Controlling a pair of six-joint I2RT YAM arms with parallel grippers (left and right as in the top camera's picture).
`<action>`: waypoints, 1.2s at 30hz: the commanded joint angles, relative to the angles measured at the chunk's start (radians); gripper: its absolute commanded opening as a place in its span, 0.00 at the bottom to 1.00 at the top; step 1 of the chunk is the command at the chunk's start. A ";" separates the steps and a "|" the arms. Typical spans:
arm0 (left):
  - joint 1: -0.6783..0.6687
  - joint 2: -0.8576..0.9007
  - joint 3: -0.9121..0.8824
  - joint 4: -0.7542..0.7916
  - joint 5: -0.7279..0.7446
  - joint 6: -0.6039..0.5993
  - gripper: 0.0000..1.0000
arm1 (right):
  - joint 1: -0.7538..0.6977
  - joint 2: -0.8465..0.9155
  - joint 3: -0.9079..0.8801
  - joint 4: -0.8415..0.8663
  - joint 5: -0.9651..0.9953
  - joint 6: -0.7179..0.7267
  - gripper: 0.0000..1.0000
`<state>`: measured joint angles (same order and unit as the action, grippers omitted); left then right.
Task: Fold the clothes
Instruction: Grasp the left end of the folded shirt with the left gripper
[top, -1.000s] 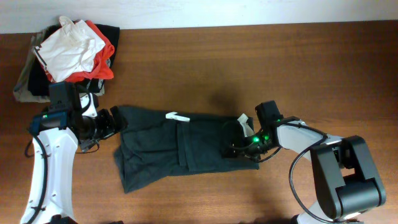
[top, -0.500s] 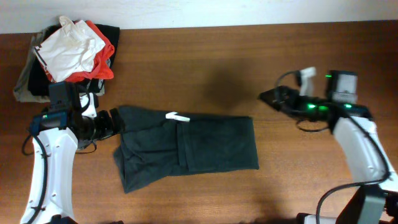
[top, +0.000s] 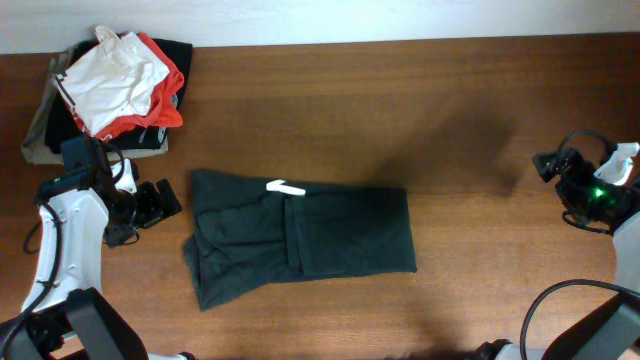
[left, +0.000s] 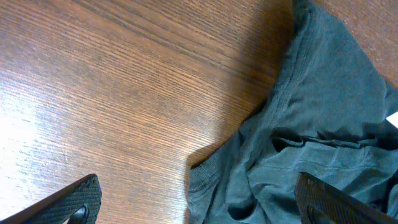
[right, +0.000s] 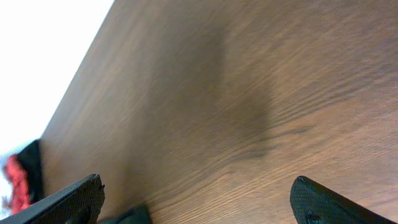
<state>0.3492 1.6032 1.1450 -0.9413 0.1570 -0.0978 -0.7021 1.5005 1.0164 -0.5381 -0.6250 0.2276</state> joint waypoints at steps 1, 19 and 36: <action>0.002 0.003 0.013 0.000 0.011 0.043 0.99 | -0.006 0.000 0.007 0.000 0.062 -0.010 0.99; 0.008 0.164 0.013 0.014 0.169 0.190 0.90 | -0.005 0.000 0.007 0.000 0.062 -0.009 0.99; 0.006 0.271 -0.013 -0.023 0.248 0.205 0.96 | -0.005 0.000 0.007 0.000 0.062 -0.009 0.99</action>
<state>0.3496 1.8614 1.1465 -0.9604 0.3679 0.0864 -0.7036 1.5005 1.0164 -0.5381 -0.5720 0.2283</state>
